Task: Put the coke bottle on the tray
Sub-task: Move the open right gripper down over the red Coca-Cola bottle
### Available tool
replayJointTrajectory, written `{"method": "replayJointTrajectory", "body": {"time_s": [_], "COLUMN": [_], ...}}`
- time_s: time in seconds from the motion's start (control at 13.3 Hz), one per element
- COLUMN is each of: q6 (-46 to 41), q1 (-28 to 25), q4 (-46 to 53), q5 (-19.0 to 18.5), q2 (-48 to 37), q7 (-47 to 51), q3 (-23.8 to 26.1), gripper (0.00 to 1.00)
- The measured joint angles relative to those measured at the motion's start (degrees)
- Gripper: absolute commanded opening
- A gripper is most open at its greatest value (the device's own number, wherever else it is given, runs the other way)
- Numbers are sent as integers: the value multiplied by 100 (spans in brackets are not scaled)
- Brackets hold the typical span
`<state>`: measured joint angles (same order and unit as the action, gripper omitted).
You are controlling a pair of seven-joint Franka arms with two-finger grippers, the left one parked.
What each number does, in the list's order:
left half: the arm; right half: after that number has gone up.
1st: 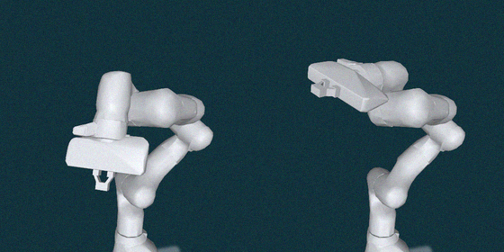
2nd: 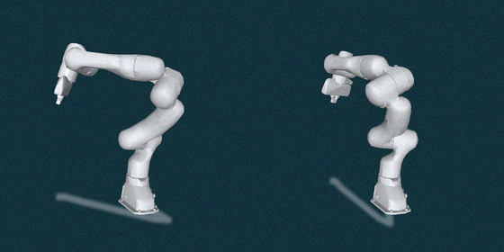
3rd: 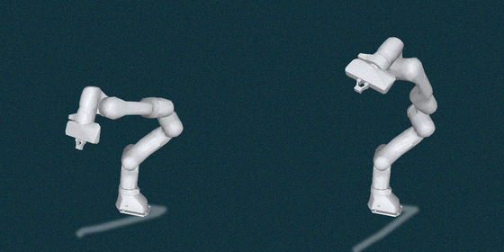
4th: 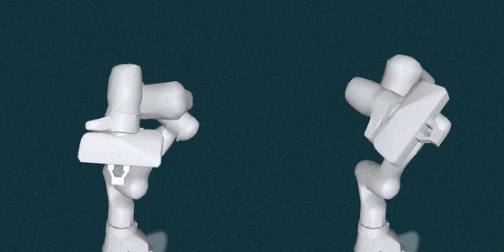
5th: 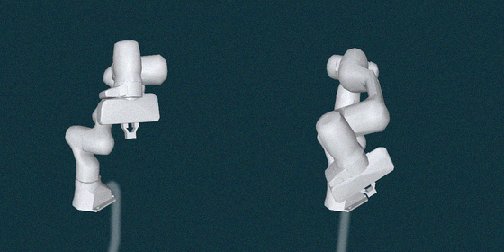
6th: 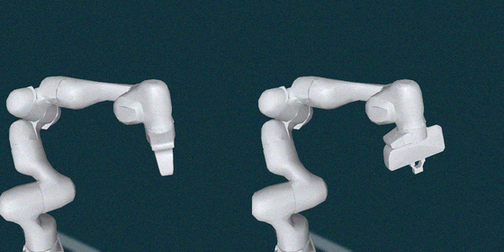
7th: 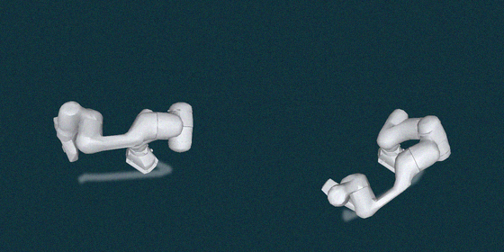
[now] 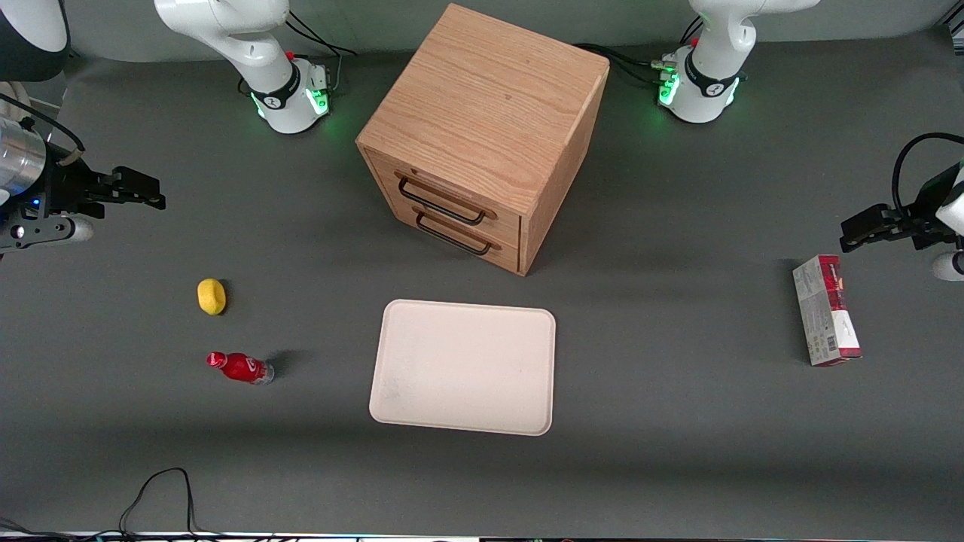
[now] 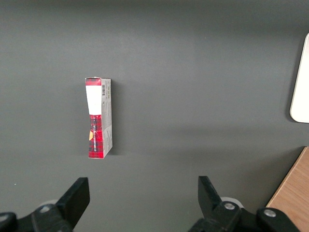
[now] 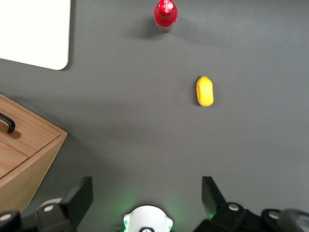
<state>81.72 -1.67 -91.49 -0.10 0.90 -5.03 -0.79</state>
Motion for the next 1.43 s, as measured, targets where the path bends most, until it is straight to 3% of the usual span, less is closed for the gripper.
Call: {"method": "replayJointTrajectory", "body": {"time_s": [0.53, 1.05, 1.43], "q6": [65, 71, 69], "q1": [22, 26, 26], "q4": [299, 2970, 3218], "q5": [0, 0, 36], "q2": [267, 2683, 3005], "q7": [0, 95, 193], "q3": [-6, 1, 9], "gripper": [100, 100, 100]}}
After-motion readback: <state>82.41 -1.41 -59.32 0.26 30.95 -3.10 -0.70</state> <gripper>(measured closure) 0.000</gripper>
